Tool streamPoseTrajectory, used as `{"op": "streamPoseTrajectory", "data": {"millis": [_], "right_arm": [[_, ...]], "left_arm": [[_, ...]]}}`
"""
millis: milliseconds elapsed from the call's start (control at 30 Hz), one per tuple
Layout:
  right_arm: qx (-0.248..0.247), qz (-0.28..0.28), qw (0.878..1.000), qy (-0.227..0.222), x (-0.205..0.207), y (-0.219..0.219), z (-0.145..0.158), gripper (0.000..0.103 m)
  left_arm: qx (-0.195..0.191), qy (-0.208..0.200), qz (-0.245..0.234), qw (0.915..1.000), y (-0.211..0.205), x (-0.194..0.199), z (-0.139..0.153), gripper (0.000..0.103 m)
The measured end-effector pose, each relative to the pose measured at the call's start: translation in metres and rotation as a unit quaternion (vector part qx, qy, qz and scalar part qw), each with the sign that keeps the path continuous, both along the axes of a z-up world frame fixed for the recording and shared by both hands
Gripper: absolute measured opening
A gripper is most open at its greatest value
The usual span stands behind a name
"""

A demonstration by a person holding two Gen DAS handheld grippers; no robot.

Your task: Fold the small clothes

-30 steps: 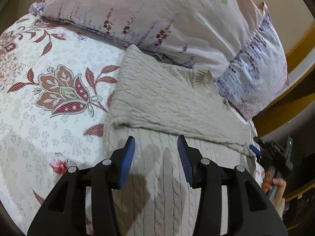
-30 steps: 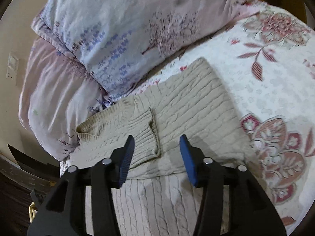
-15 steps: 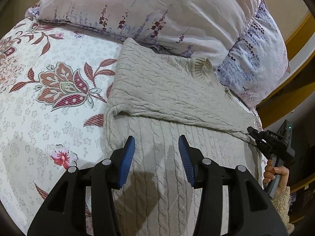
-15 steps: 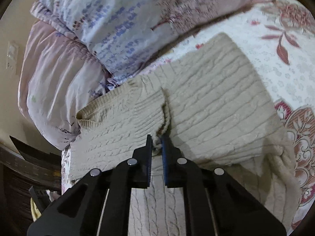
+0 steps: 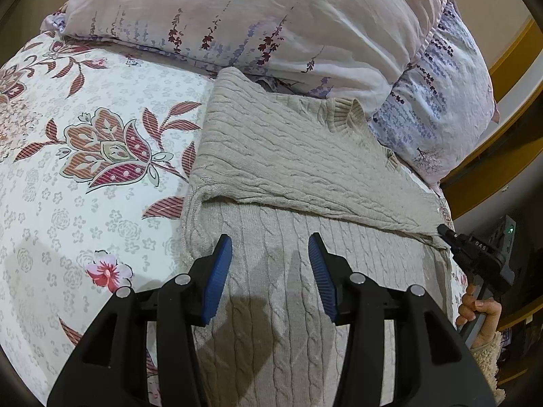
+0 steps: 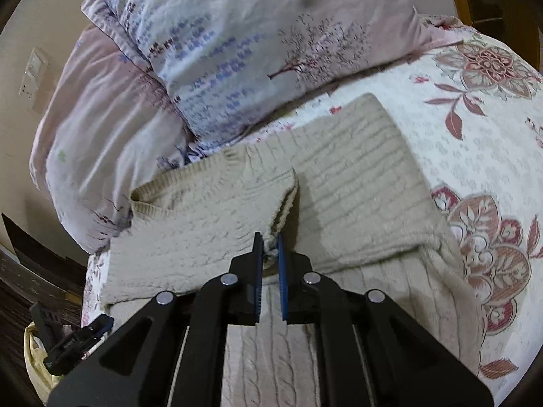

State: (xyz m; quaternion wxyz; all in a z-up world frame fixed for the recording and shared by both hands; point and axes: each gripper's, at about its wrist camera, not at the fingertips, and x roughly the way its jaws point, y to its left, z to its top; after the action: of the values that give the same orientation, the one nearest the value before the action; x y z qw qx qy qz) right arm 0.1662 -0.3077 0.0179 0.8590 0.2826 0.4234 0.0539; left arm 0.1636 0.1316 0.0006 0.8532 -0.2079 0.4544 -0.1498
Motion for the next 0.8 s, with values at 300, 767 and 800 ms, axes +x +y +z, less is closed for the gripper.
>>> {"op": "streamPoseTrajectory", "data": {"millis": [300, 767, 800], "right_arm": [[-0.028, 0.001, 1.0, 0.011, -0.003, 0.005, -0.008, 0.008], [-0.018, 0.017, 1.0, -0.005, -0.044, -0.028, 0.007, 0.054], [-0.015, 0.017, 1.0, -0.004, -0.052, -0.035, 0.007, 0.055]], "left_arm": [[0.003, -0.003, -0.003, 1.0, -0.001, 0.0, 0.0, 0.049], [-0.026, -0.021, -0.005, 0.9994, 0.029, -0.049, 0.012, 0.052], [-0.024, -0.022, -0.002, 0.9995, 0.033, -0.055, 0.013, 0.055]]}}
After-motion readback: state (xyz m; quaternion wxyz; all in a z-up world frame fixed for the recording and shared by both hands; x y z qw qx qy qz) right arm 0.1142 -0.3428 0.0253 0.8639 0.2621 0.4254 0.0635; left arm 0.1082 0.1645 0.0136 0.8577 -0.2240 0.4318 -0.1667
